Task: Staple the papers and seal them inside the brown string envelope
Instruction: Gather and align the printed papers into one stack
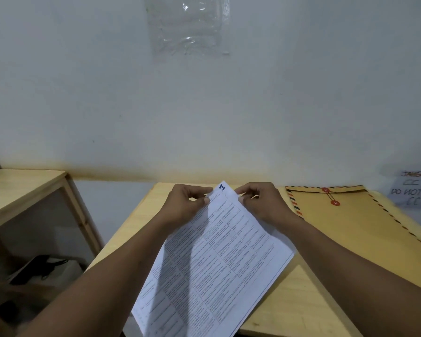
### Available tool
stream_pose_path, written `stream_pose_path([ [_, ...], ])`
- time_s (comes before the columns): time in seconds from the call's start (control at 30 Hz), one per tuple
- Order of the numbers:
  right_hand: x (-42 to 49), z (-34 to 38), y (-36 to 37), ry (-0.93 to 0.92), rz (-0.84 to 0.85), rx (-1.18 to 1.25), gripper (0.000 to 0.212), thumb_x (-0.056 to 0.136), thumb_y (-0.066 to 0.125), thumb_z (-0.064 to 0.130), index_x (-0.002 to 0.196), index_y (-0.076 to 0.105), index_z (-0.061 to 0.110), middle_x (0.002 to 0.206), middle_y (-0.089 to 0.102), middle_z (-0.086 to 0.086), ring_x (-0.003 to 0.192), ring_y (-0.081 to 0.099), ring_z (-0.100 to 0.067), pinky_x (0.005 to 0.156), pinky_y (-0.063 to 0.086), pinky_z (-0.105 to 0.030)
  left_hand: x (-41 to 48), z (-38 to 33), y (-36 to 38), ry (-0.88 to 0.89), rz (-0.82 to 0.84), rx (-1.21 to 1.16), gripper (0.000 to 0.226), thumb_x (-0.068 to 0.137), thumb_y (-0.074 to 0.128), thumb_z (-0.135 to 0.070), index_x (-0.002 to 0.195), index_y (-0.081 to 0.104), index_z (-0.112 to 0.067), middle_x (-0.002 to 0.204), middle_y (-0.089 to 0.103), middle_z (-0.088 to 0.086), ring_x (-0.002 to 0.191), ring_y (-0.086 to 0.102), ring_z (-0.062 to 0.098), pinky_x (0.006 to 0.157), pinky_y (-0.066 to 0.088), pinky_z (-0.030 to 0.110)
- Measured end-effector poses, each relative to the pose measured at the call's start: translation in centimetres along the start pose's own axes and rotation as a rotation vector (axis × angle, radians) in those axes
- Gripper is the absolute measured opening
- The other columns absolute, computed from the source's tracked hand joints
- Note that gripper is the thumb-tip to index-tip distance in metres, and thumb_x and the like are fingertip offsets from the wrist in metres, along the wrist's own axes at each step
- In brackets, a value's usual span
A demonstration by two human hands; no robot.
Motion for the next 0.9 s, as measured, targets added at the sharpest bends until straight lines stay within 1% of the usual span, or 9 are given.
stream_pose_path([
  [0.07,-0.8,-0.1,-0.9,0.011,-0.019,0.013,0.018,0.091,0.065,0.010,0.092,0.078,0.023,0.092,0.073,-0.009,0.083,0.069,-0.027,0.068,0.050,-0.027,-0.3,-0.3,0.8,-0.002,0.014,-0.032,0.026,0.092,0.074,-0.016,0.115,0.077,-0.026,0.100,0.079,-0.005,0.085,0.071,0.003,0.082,0.055,0.023],
  [0.13,-1.4,-0.1,-1.6,0.009,-0.038,0.002,0.016,0.091,0.066,0.012,0.093,0.078,0.023,0.092,0.073,-0.010,0.078,0.067,-0.021,0.067,0.051,-0.027,-0.7,-0.6,1.5,0.013,0.022,-0.052,0.025,0.092,0.073,-0.015,0.115,0.077,-0.024,0.094,0.078,-0.006,0.078,0.069,-0.002,0.076,0.053,0.018],
  [0.23,-1.8,-0.5,-2.5,-0.002,-0.064,0.023,0.016,0.089,0.069,0.013,0.090,0.079,0.025,0.087,0.072,-0.009,0.082,0.071,-0.029,0.075,0.059,-0.043,-1.1,-1.3,2.4,0.049,0.025,-0.064,0.025,0.092,0.072,-0.012,0.114,0.077,-0.023,0.084,0.076,-0.010,0.073,0.067,-0.009,0.068,0.049,0.013],
  [0.37,-1.9,-0.8,-3.4,-0.007,-0.107,0.027,0.016,0.088,0.071,0.011,0.090,0.080,0.024,0.084,0.072,-0.009,0.073,0.067,-0.019,0.076,0.059,-0.044,-1.1,-2.0,3.2,0.076,0.030,-0.085,0.026,0.092,0.072,-0.011,0.116,0.077,-0.021,0.092,0.079,0.001,0.075,0.068,-0.009,0.076,0.050,0.020],
  [0.47,-2.0,-1.2,-3.8,0.011,-0.126,0.052,0.015,0.088,0.072,0.010,0.090,0.079,0.023,0.085,0.072,-0.012,0.076,0.071,-0.025,0.077,0.060,-0.050,-1.0,-2.3,3.6,0.073,0.023,-0.062,0.027,0.092,0.072,-0.012,0.116,0.077,-0.023,0.097,0.079,0.005,0.074,0.069,-0.007,0.073,0.052,0.019],
  [0.57,-2.1,-1.7,-4.1,0.025,-0.131,0.022,0.014,0.086,0.072,0.017,0.087,0.079,0.029,0.084,0.073,-0.003,0.082,0.073,-0.029,0.078,0.059,-0.055,-1.0,-2.4,4.1,0.059,0.021,-0.061,0.027,0.091,0.073,-0.011,0.115,0.077,-0.023,0.098,0.078,0.008,0.069,0.069,-0.005,0.066,0.053,0.015],
  [0.63,-2.2,-1.9,-4.2,0.026,-0.128,0.003,0.016,0.085,0.071,0.019,0.086,0.079,0.033,0.085,0.073,0.001,0.084,0.072,-0.028,0.082,0.059,-0.055,-1.1,-2.3,4.4,0.052,0.041,-0.069,0.029,0.091,0.073,-0.008,0.115,0.076,-0.021,0.098,0.077,0.009,0.068,0.069,-0.003,0.062,0.055,0.013],
  [0.77,-2.1,-2.5,-4.2,0.046,-0.129,0.018,0.016,0.085,0.072,0.019,0.088,0.080,0.032,0.087,0.075,0.005,0.086,0.072,-0.024,0.083,0.060,-0.052,-1.0,-2.1,4.5,0.042,0.052,-0.061,0.031,0.089,0.074,-0.008,0.118,0.076,-0.020,0.098,0.078,0.007,0.068,0.070,-0.003,0.057,0.051,0.010],
  [0.9,-1.8,-2.8,-3.9,0.070,-0.122,0.068,0.016,0.091,0.069,0.010,0.097,0.081,0.019,0.089,0.077,0.001,0.088,0.073,-0.024,0.079,0.061,-0.040,-0.7,-2.1,4.4,0.036,0.043,-0.043,0.030,0.089,0.076,-0.011,0.115,0.076,-0.025,0.093,0.078,0.002,0.066,0.070,-0.003,0.055,0.051,0.008],
])
Point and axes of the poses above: each hand's wrist, its own x-axis towards the middle knuckle, its own y-axis out of the palm, z = x × y, the point moved 4 cm from there along x, towards the middle knuckle
